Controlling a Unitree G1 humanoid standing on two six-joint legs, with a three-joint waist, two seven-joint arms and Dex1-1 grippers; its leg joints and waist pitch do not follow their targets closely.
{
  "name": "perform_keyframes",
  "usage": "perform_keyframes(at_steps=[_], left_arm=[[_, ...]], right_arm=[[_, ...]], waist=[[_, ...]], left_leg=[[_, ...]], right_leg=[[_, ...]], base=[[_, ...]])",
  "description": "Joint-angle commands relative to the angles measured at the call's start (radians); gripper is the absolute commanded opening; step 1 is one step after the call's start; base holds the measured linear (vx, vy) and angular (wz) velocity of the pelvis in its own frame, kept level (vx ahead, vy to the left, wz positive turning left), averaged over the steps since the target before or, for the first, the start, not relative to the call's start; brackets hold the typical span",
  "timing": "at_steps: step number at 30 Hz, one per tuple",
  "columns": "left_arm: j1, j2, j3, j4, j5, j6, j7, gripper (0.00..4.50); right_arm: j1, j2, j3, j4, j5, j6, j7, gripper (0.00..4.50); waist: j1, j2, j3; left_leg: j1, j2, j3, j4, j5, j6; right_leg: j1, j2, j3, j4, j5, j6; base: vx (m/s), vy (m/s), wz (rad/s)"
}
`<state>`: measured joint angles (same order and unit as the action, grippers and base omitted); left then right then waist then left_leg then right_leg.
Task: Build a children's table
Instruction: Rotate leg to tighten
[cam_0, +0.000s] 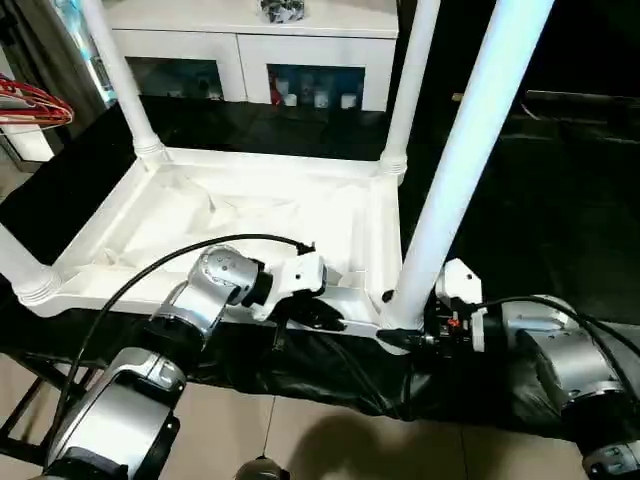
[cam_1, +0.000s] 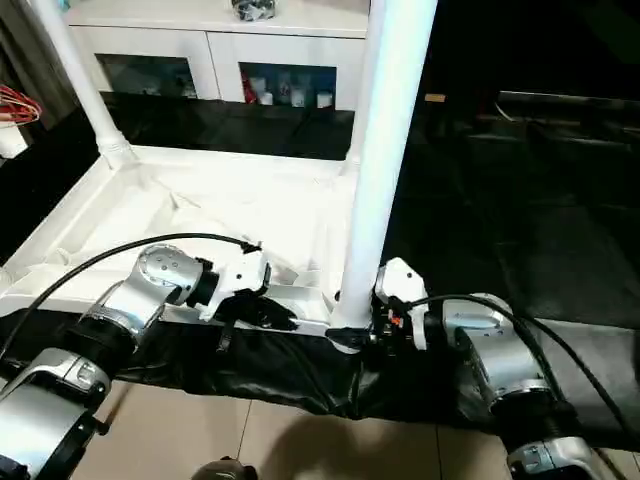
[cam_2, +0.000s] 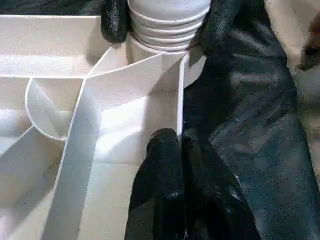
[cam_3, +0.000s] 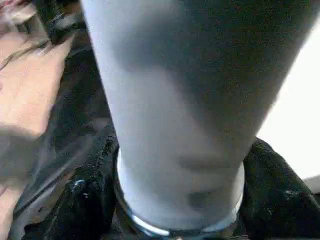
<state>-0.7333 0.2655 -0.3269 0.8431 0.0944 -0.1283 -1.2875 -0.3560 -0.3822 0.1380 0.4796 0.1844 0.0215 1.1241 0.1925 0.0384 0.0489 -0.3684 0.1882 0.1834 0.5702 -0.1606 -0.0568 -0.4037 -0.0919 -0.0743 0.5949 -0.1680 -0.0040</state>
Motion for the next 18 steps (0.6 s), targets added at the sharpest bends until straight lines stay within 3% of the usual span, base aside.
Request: perform_keyframes(at_steps=[1,5,7,8,10,11,15,17,18], left_arm=[[-0.048,-0.049,0.041,0.004,-0.001,0.022,0.161,0.0],[-0.044,-0.14,0.045,0.015,0.021,0.079,0.316,0.0],[-0.041,-0.17,0.044,0.013,0.026,0.107,0.361,0.0],[-0.04,-0.187,0.045,0.012,0.029,0.122,0.388,0.0],[-0.042,-0.199,0.045,0.016,0.032,0.13,0.412,0.0],[-0.04,-0.212,0.043,0.013,0.033,0.134,0.424,0.0],[-0.03,-0.245,0.037,0.003,0.036,0.139,0.443,0.0],[-0.02,-0.246,0.027,-0.007,0.042,0.122,0.425,0.0],[-0.018,-0.241,0.024,-0.01,0.044,0.118,0.419,0.0]], right_arm=[[-0.012,0.083,0.037,0.052,-0.001,0.027,-0.082,2.75],[-0.07,0.195,-0.041,0.184,-0.055,-0.011,-0.432,2.75],[-0.089,0.221,-0.056,0.22,-0.074,-0.011,-0.537,2.75],[-0.102,0.234,-0.063,0.245,-0.084,-0.001,-0.598,2.75],[-0.112,0.248,-0.076,0.266,-0.099,0.006,-0.644,2.75],[-0.124,0.265,-0.09,0.288,-0.101,0.001,-0.695,2.75],[-0.147,0.308,-0.108,0.324,-0.117,-0.051,-0.788,2.75],[-0.147,0.326,-0.122,0.325,-0.097,-0.078,-0.759,3.44],[-0.148,0.327,-0.128,0.323,-0.086,-0.077,-0.748,3.44]], waist=[[-0.007,-0.016,-0.06],[-0.036,-0.012,-0.06],[-0.045,-0.015,-0.062],[-0.05,-0.01,-0.061],[-0.055,-0.013,-0.065],[-0.052,-0.008,-0.065],[-0.055,-0.009,-0.065],[-0.056,-0.006,-0.064],[-0.056,-0.007,-0.064]], left_leg=[[0.01,0.043,-0.019,-0.069,-0.312,0.024],[0.01,0.041,-0.025,-0.075,-0.339,-0.009],[0.014,0.039,-0.023,-0.073,-0.34,-0.006],[0.012,0.037,-0.021,-0.072,-0.327,-0.001],[0.009,0.035,-0.02,-0.07,-0.305,0.008],[0.008,0.034,-0.018,-0.068,-0.295,0.018],[0.008,0.034,-0.018,-0.069,-0.294,0.023],[0.009,0.035,-0.019,-0.071,-0.315,0.023],[0.009,0.035,-0.019,-0.072,-0.316,0.025]], right_leg=[[0.041,-0.071,0.041,-0.084,-0.401,-0.17],[0.04,-0.074,0.04,-0.088,-0.436,-0.162],[0.04,-0.071,0.039,-0.091,-0.42,-0.162],[0.039,-0.068,0.042,-0.087,-0.384,-0.174],[0.044,-0.065,0.041,-0.083,-0.331,-0.186],[0.045,-0.065,0.042,-0.083,-0.311,-0.187],[0.044,-0.066,0.041,-0.086,-0.314,-0.182],[0.046,-0.064,0.041,-0.087,-0.32,-0.177],[0.046,-0.063,0.041,-0.087,-0.316,-0.177]], base=[[0.0,0.0,0.0],[0.0,0.0,0.0],[0.0,0.0,0.0],[0.0,0.0,0.0],[0.0,0.0,0.0],[0.0,0.0,0.0],[0.0,0.0,0.0],[0.0,0.0,0.0],[0.0,0.0,0.0]])
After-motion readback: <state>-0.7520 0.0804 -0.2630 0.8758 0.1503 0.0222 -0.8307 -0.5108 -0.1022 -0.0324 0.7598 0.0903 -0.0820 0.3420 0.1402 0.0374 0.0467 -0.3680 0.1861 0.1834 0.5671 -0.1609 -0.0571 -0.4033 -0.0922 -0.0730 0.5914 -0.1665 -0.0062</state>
